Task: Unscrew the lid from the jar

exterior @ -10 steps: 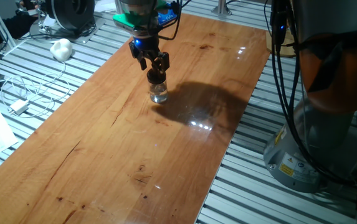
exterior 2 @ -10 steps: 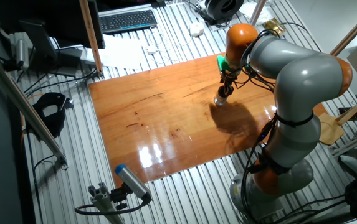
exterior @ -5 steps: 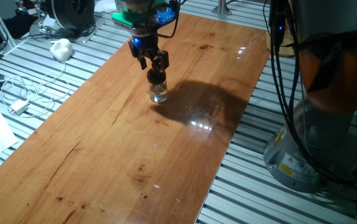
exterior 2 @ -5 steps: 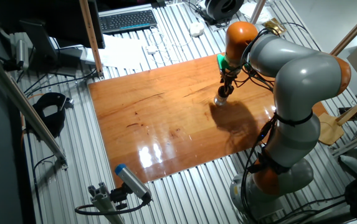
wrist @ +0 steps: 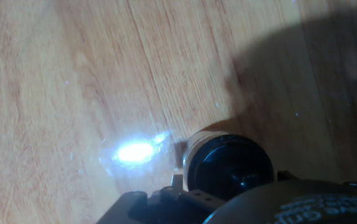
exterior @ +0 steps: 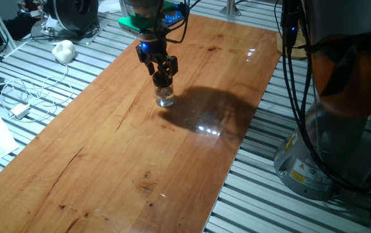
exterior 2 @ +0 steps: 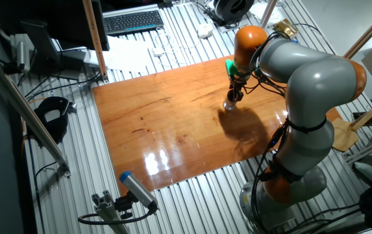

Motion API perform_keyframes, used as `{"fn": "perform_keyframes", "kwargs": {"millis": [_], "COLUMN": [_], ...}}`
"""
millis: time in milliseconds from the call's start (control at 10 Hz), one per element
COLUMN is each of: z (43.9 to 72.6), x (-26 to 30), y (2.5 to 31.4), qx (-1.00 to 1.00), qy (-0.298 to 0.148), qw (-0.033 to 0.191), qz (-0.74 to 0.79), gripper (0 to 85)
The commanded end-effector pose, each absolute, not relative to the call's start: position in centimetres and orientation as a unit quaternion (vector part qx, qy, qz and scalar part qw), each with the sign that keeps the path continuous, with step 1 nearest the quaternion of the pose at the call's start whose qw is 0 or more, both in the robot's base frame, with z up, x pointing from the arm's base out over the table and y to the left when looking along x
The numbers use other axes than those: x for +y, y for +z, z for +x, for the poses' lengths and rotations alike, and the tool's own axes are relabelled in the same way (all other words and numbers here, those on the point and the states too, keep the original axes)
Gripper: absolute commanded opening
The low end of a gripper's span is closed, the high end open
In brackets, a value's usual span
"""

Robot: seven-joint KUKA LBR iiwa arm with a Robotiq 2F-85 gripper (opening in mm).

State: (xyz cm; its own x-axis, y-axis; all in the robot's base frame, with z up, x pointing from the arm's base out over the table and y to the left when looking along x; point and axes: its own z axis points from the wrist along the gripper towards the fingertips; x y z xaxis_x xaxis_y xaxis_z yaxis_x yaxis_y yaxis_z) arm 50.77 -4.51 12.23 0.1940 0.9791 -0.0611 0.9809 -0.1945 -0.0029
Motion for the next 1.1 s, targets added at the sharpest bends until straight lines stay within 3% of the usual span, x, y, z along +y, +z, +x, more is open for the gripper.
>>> {"fn": "perform_keyframes", "kwargs": {"millis": [0,500,600,1000], "z": [50.81,51.08,51.11,51.12], "x": [-4.57,-5.07,-5.1,-5.07], "y": [12.18,11.73,11.63,11.73], "qx": [0.635,0.641,0.646,0.659], "qy": [-0.024,-0.022,-0.022,-0.022], "qw": [0.021,0.026,0.025,0.016], "qz": [0.772,0.767,0.763,0.751], "gripper": [68.0,68.0,51.0,51.0]}}
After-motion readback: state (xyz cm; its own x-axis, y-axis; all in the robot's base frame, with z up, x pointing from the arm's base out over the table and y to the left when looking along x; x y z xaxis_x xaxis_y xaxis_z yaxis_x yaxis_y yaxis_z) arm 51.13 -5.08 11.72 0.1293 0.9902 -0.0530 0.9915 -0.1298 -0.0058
